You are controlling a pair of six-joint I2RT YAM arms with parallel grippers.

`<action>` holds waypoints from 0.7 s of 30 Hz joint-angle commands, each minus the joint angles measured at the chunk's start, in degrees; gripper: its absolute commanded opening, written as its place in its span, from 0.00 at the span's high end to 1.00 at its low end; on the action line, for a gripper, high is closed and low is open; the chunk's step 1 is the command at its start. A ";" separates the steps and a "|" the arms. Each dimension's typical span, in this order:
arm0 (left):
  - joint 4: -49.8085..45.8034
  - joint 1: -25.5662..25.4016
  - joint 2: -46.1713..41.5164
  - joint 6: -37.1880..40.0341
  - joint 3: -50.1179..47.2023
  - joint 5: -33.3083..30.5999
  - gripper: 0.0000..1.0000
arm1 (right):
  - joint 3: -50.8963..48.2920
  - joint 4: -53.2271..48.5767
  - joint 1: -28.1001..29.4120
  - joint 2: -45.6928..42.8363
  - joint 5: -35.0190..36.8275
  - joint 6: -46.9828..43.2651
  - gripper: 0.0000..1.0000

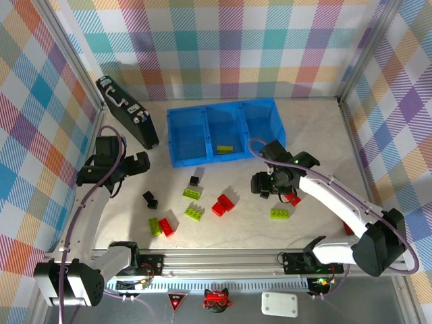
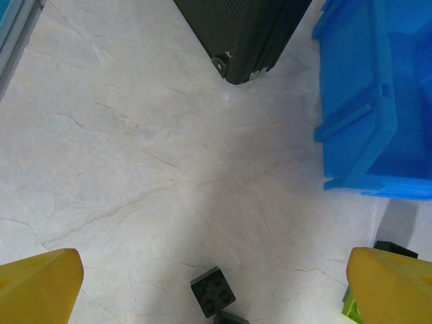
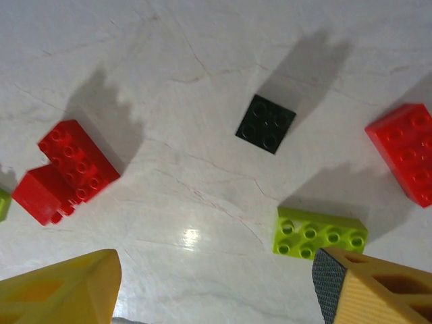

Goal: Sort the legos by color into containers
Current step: Pick up the lego from the bottom-right of the table.

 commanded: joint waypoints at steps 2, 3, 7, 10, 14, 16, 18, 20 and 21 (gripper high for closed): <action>-2.16 -0.28 0.00 -0.47 -0.05 -0.86 0.00 | -3.87 -3.26 0.29 -3.32 -0.44 3.91 0.24; -2.20 -0.29 0.11 -0.38 -0.05 -0.85 0.00 | -4.99 -3.35 0.21 -4.05 -0.59 4.72 0.24; -2.03 -0.28 0.13 -0.09 0.25 -0.29 0.00 | -8.71 -3.82 0.22 -6.56 -0.84 7.85 0.24; -2.03 -0.28 -0.04 0.00 0.16 -0.58 0.00 | -11.48 -3.35 0.22 -7.39 -0.68 9.83 0.24; -2.16 -0.28 -0.06 0.09 0.13 -0.88 0.00 | -14.50 -1.62 0.19 -6.92 -0.66 10.85 0.23; -2.20 -0.29 -0.05 0.08 0.14 -1.03 0.00 | -15.71 -0.37 0.20 -6.00 -0.66 10.37 0.23; -2.20 -0.28 0.00 0.08 0.20 -0.94 0.00 | -16.38 1.12 0.16 -4.67 -0.91 9.21 0.18; -2.27 -0.28 0.09 0.08 0.28 -1.12 0.00 | -16.93 1.65 0.20 -3.61 0.04 9.45 0.11; -2.29 -0.28 0.09 0.09 0.33 -1.32 0.00 | -17.14 2.06 0.20 -3.08 0.63 9.62 0.07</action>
